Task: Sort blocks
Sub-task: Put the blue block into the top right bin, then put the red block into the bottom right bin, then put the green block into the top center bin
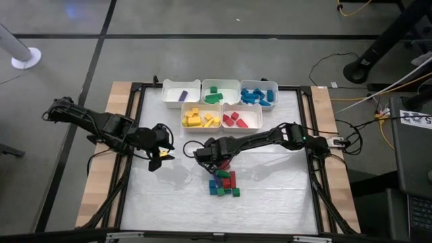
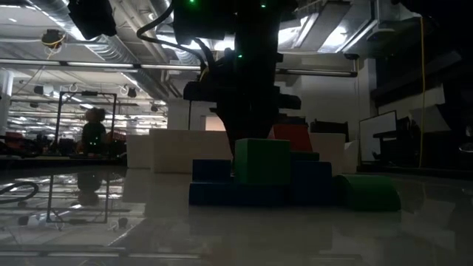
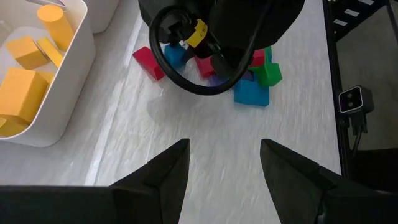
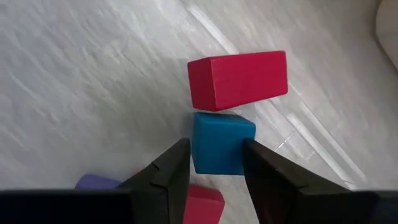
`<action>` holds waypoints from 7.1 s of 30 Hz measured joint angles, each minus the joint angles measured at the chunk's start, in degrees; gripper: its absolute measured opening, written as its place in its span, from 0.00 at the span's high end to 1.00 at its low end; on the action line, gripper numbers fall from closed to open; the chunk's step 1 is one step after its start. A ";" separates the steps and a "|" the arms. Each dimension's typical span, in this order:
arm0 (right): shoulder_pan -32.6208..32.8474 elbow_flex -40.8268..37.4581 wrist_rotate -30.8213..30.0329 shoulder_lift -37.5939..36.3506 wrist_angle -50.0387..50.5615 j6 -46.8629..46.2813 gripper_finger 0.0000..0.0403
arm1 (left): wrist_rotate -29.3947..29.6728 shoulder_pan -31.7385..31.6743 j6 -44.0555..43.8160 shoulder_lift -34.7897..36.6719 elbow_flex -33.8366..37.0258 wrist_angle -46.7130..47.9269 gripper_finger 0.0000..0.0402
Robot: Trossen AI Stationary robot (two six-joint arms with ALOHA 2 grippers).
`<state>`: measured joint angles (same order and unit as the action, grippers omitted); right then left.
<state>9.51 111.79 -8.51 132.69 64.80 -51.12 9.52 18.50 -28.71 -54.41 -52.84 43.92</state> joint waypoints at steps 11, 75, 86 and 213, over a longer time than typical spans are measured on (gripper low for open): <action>0.26 -0.24 1.22 -2.04 6.14 -1.19 0.64 | 0.02 0.00 0.14 -0.01 -0.04 0.02 0.54; -11.51 4.63 7.28 -3.91 23.61 11.87 0.64 | 0.14 0.02 -0.07 0.00 -0.02 -0.02 0.54; -27.26 7.67 2.80 -10.16 25.17 23.58 0.62 | 2.78 0.01 -0.16 -0.53 0.02 -1.27 0.54; 26.26 -32.11 -3.64 -26.42 -27.42 -49.79 0.35 | 3.48 -22.92 21.95 -25.31 -6.21 -43.20 0.58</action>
<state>35.77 79.68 -12.15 106.27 37.38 -100.91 12.99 -4.42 -6.76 -79.72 -59.05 0.72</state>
